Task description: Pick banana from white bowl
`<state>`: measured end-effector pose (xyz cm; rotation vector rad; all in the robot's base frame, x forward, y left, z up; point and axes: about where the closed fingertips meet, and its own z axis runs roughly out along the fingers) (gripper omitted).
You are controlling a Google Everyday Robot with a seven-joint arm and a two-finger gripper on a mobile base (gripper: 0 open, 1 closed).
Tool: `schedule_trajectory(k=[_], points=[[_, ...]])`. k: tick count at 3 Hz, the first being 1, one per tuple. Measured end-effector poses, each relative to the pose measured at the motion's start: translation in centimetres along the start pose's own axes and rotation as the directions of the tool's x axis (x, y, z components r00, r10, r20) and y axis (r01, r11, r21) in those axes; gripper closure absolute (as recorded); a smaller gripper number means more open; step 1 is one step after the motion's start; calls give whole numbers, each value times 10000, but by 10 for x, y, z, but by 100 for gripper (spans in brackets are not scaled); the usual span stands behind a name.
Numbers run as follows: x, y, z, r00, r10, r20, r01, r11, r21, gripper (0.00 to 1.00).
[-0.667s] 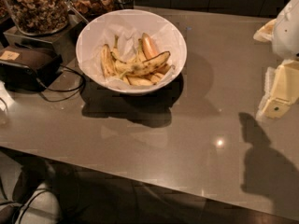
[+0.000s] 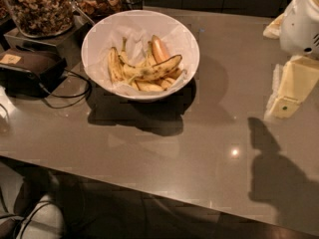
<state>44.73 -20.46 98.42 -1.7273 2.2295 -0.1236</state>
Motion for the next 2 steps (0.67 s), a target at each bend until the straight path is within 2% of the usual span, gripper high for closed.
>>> schedule_trajectory(k=[1,2], points=[[-14,-12,3,10000,46,-61,-47,9997,-237,0],[-39,-30,11,9986,-414,-320,400,9982,-441,0]])
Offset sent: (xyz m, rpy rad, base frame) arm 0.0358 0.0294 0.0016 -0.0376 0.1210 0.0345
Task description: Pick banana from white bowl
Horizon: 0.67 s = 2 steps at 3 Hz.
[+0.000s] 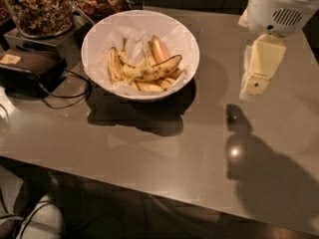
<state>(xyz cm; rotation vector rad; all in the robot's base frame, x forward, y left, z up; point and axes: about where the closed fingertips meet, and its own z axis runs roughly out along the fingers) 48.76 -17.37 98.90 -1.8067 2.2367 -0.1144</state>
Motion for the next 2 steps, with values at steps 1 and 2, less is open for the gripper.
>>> schedule_trajectory(k=[1,2], points=[[-4,-4,0,9999,-12,128,10,9998,178,0],[-13,-10,0,9988,-119,474,107,9996,248,0]])
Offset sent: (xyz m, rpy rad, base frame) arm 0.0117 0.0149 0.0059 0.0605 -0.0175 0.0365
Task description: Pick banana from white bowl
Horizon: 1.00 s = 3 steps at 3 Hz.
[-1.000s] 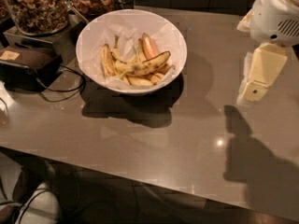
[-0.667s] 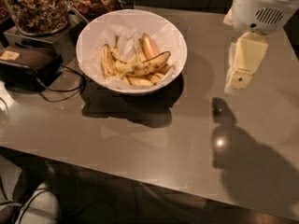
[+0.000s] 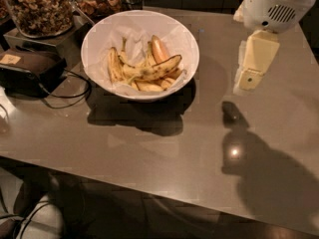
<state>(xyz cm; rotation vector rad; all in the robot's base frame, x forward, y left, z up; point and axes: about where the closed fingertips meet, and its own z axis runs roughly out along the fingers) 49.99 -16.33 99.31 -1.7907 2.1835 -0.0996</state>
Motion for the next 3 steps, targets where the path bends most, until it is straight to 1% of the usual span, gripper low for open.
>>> schedule_trajectory(k=[1,2,3], points=[[-18,-14,-1,9997,-178,179,178,9998,23,0],[-49,-41,-2,9973,-688,274,684,9976,143,0],[-55,-46,-3,9965,-711,437,695,9969,367,0]])
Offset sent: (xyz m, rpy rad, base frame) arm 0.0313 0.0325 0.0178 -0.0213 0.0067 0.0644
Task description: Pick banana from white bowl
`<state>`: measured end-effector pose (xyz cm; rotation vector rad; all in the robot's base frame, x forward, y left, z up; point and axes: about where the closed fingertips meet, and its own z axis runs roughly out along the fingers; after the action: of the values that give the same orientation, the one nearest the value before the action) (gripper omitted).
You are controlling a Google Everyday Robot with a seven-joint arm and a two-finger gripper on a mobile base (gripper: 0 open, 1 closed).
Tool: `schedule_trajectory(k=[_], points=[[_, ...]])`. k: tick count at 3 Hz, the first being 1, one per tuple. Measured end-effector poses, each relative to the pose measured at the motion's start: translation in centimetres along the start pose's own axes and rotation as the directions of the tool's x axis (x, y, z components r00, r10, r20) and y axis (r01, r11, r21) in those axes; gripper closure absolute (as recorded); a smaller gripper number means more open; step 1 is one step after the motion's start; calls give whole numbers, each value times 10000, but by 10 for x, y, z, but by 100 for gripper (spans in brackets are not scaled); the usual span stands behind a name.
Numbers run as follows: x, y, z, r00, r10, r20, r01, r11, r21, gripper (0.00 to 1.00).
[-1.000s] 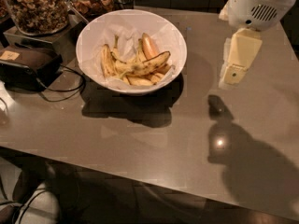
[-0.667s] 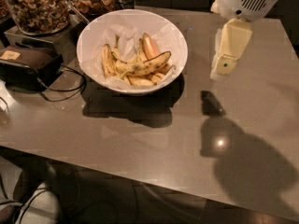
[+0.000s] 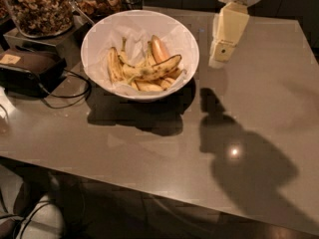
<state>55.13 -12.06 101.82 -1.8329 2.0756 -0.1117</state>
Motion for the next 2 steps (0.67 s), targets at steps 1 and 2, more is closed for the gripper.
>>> schedule_trajectory(k=[1,2], points=[[-13,-5,2,9990,-116,423,114,9999,49,0],[-37,-11,4,9961,-514,711,523,9986,-118,0]])
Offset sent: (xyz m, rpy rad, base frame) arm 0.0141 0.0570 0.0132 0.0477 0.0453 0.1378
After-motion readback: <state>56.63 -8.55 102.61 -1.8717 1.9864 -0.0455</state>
